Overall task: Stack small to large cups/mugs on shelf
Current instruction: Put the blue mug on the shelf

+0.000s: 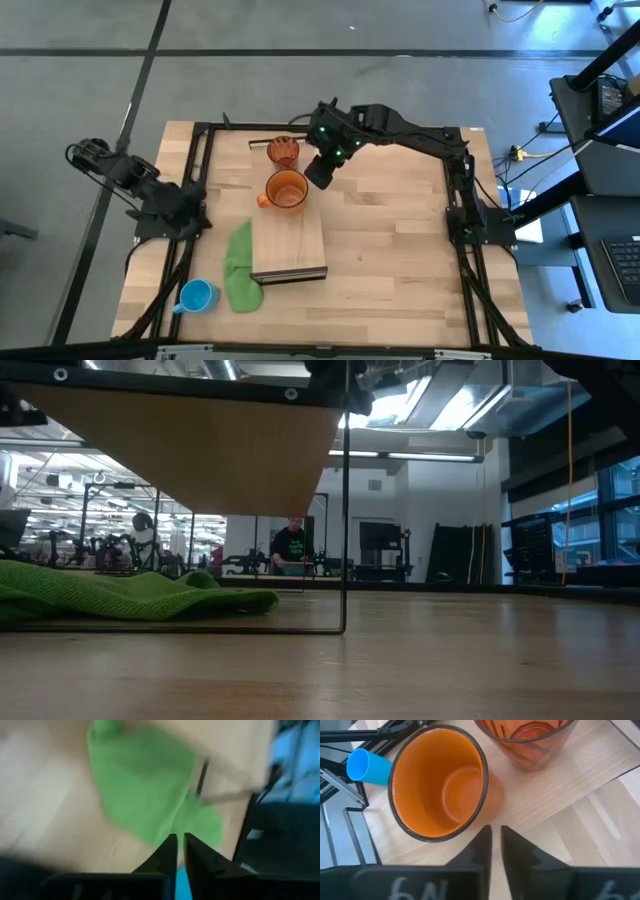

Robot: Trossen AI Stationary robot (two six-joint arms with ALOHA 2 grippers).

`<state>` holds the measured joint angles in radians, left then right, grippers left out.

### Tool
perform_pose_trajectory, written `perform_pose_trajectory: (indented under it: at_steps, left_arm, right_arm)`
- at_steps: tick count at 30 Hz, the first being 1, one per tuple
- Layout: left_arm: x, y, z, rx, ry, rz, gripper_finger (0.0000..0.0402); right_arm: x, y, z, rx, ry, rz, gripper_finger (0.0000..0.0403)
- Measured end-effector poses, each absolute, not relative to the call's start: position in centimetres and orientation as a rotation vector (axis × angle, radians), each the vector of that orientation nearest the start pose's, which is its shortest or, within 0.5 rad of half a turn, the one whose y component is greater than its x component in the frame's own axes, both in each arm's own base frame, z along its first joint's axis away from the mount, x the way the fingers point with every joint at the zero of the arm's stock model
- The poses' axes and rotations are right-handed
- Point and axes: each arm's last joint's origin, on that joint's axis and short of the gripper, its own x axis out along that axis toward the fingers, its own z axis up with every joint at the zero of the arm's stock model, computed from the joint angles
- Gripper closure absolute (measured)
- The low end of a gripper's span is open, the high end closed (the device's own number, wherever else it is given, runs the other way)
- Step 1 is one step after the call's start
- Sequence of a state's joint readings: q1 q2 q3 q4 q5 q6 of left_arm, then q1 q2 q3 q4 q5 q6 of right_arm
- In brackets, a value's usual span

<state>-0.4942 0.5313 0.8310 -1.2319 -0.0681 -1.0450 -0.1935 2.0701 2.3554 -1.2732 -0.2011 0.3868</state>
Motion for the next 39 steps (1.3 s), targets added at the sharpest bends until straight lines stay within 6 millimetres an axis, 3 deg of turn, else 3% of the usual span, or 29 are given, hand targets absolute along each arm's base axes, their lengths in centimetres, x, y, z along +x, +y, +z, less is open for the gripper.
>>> perform_pose_trajectory:
  at_steps: [6, 10, 14, 21, 27, 33, 39]
  left_arm:
    - [7.0, -4.0, 28.5, -0.692, 1.154, 0.037, 0.0314]
    - [7.9, -4.7, 28.7, -0.679, 1.137, -0.058, 0.0305]
    - [7.9, -5.6, 28.2, -0.564, 1.247, -0.135, 0.0306]
    - [8.1, -8.2, 27.8, -0.311, 1.316, -0.221, 0.0307]
    - [8.9, -11.6, 28.1, -0.141, 1.32, -0.225, 0.0307]
    - [8.8, -15.4, 26.4, -0.084, 1.421, -0.214, 0.0307]
    - [8.6, -16.5, 25.4, -0.095, 1.443, -0.131, 0.0307]
  right_arm:
    - [41.1, -7.5, 38.2, 0.553, 0.957, -0.177, 0.0282]
    - [41.1, -7.5, 38.2, 0.552, 0.957, -0.176, 0.0242]
    - [41.1, -7.5, 38.2, 0.546, 0.957, -0.174, 0.0219]
    - [40.9, -7.6, 38.5, 0.518, 0.95, -0.163, 0.0214]
    - [40.9, -7.6, 38.5, 0.499, 0.95, -0.154, 0.0216]
    - [41.0, -7.7, 38.5, 0.478, 0.945, -0.144, 0.0216]
    - [41.1, -7.7, 38.6, 0.468, 0.93, -0.148, 0.0216]
